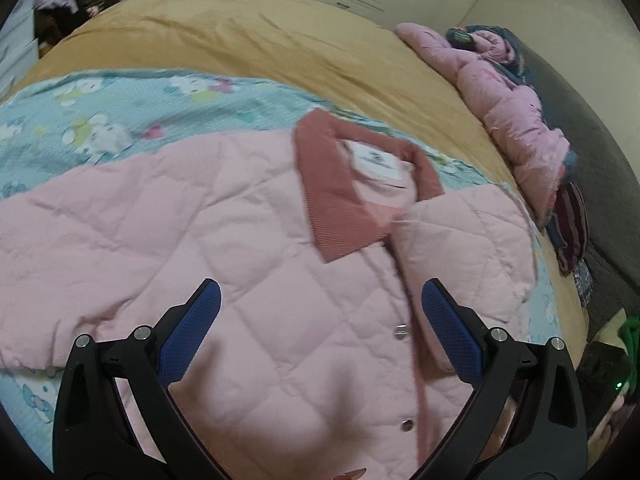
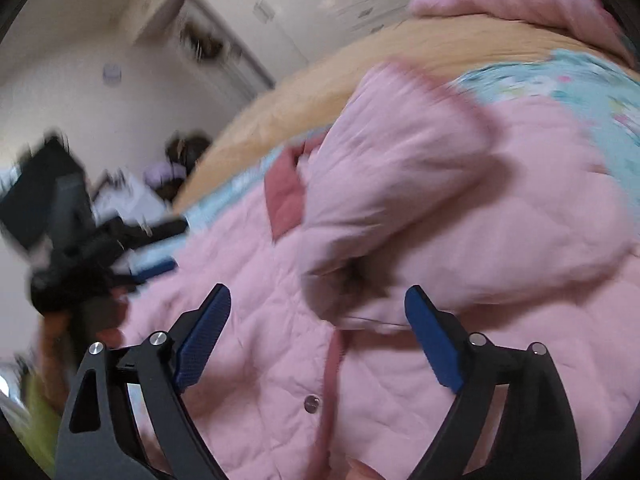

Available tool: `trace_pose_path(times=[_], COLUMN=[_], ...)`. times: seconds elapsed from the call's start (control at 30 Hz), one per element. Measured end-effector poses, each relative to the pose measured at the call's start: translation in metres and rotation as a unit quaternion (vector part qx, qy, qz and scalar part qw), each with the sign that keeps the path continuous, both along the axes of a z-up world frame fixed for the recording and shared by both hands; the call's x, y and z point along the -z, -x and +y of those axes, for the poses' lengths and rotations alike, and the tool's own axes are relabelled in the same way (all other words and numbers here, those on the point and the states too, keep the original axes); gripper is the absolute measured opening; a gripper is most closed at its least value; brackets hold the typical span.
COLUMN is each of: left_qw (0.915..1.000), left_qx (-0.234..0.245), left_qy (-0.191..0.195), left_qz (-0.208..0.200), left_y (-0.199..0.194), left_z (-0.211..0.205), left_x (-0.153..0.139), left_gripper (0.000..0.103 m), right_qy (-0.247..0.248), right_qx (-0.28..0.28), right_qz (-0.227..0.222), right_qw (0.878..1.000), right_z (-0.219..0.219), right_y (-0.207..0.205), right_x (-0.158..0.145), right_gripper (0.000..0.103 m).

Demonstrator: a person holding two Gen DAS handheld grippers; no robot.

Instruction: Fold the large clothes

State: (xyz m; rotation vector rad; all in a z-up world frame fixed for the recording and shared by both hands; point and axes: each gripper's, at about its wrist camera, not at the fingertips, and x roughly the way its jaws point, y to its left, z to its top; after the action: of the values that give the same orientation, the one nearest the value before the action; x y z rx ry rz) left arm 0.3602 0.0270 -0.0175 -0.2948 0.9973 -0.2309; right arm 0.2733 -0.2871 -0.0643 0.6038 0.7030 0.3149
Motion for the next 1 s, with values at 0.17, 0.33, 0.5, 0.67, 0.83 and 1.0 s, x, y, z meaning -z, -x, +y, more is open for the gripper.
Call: trace_pose_path(times=[0.17,0.33,0.5,0.67,0.83,1.0], left_qw=[0.9995,0.9991,0.9999,0.9981,0.9965,0.9967], left_qx=[0.031,0.042,0.011,-0.045,-0.062,-0.057], left_qy=[-0.001,-0.001,0.008,0.040,0.056,0.054], left_qz=[-0.003,-0.004,0.002,-0.014,-0.012,0.020], left_y=[-0.003,0.003,0.001,-0.001,0.004,0.002], left_z=[-0.043,-0.054,-0.020,0.031,0.058,0.060], left_x=[-0.010,-0.015,-0.020,-0.037,-0.038,-0.015], left_gripper=[0.094,0.094,0.094,0.094,0.094,0.094], right_qy=[-0.093,-0.155,-0.122,-0.059,-0.049,-0.051], right_qx=[0.077,0.062,0.003,-0.080,-0.147,-0.154], right_qz=[0.003,0.046,-0.015,-0.057,-0.052,-0.036], right_qw=[0.993,0.985,0.992,0.993,0.987,0.986], right_z=[-0.059,-0.064,-0.024,0.044,0.088,0.087], right_y=[-0.012,-0.050,-0.047,-0.038,-0.026,-0.012], right_x=[0.000,0.013,-0.023,-0.060,-0.062,-0.062], right_gripper=[0.050,0.045,0.025,0.028,0.053,0.065])
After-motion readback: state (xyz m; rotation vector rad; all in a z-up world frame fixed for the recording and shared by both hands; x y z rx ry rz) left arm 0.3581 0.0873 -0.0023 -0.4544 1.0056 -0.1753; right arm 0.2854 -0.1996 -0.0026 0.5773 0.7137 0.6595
